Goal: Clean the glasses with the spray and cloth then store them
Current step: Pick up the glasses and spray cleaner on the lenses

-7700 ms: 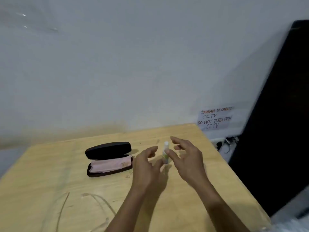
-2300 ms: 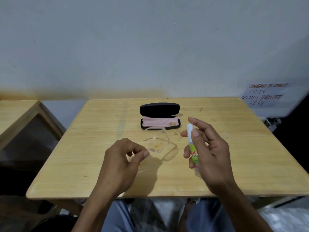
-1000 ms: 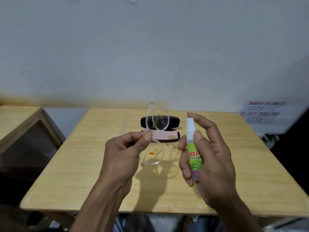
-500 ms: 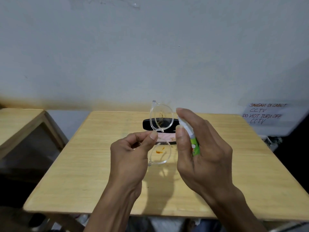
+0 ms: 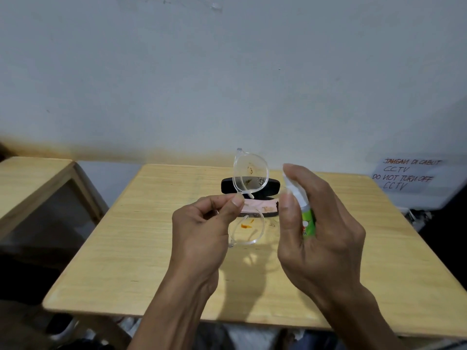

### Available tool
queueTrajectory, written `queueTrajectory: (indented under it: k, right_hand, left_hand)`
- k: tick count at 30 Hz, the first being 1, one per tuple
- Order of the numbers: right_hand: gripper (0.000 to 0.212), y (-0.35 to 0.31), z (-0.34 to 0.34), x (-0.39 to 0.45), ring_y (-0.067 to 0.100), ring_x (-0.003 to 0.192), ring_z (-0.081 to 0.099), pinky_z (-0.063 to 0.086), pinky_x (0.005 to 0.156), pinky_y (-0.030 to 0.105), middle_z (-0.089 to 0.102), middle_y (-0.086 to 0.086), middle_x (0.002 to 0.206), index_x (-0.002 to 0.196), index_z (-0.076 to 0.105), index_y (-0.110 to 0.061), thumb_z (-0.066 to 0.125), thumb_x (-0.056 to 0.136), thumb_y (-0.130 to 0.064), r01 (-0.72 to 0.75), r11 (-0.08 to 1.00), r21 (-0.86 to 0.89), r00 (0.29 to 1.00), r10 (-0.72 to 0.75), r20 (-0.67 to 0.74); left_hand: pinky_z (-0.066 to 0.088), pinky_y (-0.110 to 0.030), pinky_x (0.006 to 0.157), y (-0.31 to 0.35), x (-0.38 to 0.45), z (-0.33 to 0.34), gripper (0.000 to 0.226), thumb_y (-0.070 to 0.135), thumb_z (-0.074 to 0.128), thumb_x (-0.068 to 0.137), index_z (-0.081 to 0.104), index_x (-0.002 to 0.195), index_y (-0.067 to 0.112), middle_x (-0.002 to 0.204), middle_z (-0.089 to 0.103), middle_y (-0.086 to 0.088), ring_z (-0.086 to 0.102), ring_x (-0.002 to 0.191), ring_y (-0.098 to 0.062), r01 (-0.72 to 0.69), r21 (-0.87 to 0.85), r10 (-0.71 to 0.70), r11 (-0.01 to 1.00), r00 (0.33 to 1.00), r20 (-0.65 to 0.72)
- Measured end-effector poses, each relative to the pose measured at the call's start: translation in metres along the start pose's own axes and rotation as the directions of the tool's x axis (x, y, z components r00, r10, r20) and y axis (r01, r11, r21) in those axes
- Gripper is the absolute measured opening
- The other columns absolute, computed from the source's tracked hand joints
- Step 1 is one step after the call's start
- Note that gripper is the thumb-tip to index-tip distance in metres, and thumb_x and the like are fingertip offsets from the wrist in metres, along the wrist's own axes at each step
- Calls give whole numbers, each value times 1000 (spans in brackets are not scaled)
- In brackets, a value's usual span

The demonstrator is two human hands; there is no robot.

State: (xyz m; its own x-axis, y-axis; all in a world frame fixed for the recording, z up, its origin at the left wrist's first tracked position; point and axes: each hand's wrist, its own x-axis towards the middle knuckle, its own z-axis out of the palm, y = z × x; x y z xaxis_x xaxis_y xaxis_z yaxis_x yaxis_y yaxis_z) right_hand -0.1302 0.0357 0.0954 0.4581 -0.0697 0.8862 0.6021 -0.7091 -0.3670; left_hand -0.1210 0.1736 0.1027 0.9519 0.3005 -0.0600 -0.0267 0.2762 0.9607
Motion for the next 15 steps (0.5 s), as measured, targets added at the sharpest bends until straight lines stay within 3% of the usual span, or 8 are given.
queueTrajectory:
  k: [2,6,10,15]
  right_hand:
    - [29,-3,-5,-9,18,73,60,47,63,22,72,9,93,124,64,-12,56,97,-16,36,999,13,999,-36,16]
    - [32,-10,-8,-27,12,62,53,44,52,23,63,-11,96,126,62,-23,57,96,-13,92,994,63,991,-98,91]
    - [28,-8,0,-36,14,50,45,40,43,28,63,-1,80,126,60,-22,55,98,-19,83,996,39,991,-87,105]
    - [23,-6,6,-31,14,62,58,45,51,26,70,1,88,118,65,-15,56,97,-13,79,995,55,994,-83,66]
  left_hand:
    - [50,-9,64,5,4,1,4,8,75,80,75,80,4,81,78,-10,70,73,-5,25,-23,-25,999,1000,-11]
    - [43,-1,47,19,9,6,3,3,72,82,73,79,3,59,72,9,61,50,12,55,-63,-58,996,997,-46]
    - [39,-2,41,24,8,12,2,3,71,82,71,83,2,49,65,14,57,43,12,71,-54,-74,996,996,-40]
    - [38,-2,40,26,4,16,2,2,71,83,71,84,2,46,62,15,55,41,11,82,-49,-85,995,995,-45]
